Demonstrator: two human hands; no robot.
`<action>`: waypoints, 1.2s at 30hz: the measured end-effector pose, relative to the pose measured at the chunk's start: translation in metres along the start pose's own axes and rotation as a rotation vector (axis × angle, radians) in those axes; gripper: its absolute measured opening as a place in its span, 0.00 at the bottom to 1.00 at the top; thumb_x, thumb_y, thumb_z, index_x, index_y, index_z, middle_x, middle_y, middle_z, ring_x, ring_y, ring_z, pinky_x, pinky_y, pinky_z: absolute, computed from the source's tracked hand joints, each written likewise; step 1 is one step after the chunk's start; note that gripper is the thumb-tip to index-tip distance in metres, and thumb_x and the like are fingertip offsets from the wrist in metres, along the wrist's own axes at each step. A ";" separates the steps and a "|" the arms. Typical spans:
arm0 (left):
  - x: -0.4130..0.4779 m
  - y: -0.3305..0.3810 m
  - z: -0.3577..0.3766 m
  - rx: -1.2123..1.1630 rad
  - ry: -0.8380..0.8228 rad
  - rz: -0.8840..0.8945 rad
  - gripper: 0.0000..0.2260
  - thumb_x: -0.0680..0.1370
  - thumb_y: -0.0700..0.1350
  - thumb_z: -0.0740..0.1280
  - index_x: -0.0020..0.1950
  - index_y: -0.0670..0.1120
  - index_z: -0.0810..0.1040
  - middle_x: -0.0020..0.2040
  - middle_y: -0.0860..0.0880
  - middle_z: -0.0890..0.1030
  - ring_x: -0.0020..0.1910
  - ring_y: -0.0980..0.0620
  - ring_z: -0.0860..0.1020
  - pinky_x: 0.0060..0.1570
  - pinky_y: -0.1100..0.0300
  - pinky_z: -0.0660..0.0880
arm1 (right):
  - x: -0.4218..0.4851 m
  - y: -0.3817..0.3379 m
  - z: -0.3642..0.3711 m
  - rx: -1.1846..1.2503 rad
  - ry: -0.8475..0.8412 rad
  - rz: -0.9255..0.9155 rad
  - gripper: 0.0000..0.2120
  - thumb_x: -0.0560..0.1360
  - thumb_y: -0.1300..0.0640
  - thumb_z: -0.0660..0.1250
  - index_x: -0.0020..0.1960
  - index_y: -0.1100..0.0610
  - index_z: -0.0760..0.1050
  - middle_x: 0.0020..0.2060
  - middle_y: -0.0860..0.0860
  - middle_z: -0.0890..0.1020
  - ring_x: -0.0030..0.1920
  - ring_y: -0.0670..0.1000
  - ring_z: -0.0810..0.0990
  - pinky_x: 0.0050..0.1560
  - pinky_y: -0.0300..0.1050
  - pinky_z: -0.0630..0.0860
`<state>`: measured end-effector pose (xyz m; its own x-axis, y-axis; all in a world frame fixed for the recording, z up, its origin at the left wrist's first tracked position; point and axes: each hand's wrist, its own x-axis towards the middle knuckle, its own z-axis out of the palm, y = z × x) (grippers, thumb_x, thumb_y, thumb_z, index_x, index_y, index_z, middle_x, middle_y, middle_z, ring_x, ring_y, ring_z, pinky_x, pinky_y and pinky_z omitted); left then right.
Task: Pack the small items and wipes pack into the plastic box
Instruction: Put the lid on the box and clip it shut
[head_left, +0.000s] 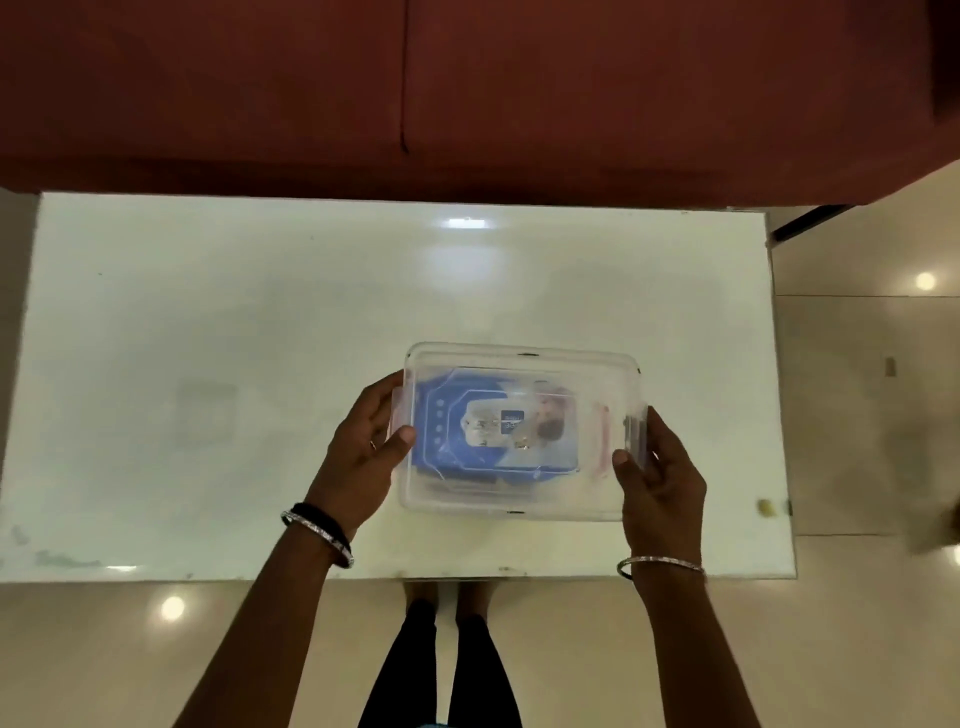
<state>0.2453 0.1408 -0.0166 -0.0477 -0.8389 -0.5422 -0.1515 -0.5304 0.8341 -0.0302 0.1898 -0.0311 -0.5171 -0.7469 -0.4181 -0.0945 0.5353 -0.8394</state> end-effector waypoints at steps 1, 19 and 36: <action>-0.001 -0.004 0.000 0.031 0.018 -0.001 0.24 0.78 0.30 0.61 0.72 0.48 0.66 0.70 0.48 0.72 0.71 0.50 0.70 0.69 0.48 0.69 | -0.004 0.003 0.004 -0.016 0.003 0.003 0.28 0.75 0.71 0.67 0.73 0.56 0.71 0.66 0.51 0.79 0.63 0.47 0.79 0.59 0.30 0.75; 0.021 -0.030 0.002 0.311 0.176 -0.038 0.22 0.78 0.40 0.65 0.72 0.45 0.67 0.69 0.46 0.74 0.66 0.47 0.74 0.62 0.58 0.71 | -0.001 0.017 0.033 -0.289 0.061 0.122 0.25 0.75 0.64 0.69 0.71 0.55 0.73 0.66 0.53 0.80 0.65 0.55 0.79 0.69 0.49 0.72; 0.011 -0.026 0.011 0.499 0.501 -0.214 0.17 0.74 0.52 0.71 0.59 0.46 0.81 0.51 0.45 0.86 0.50 0.46 0.83 0.52 0.55 0.75 | 0.004 0.004 0.026 -0.409 0.031 0.218 0.26 0.72 0.59 0.75 0.69 0.52 0.76 0.60 0.53 0.84 0.61 0.54 0.82 0.63 0.42 0.72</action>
<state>0.2381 0.1461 -0.0454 0.4721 -0.7414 -0.4769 -0.5433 -0.6708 0.5049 -0.0105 0.1793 -0.0449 -0.5868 -0.5906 -0.5540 -0.3050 0.7950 -0.5244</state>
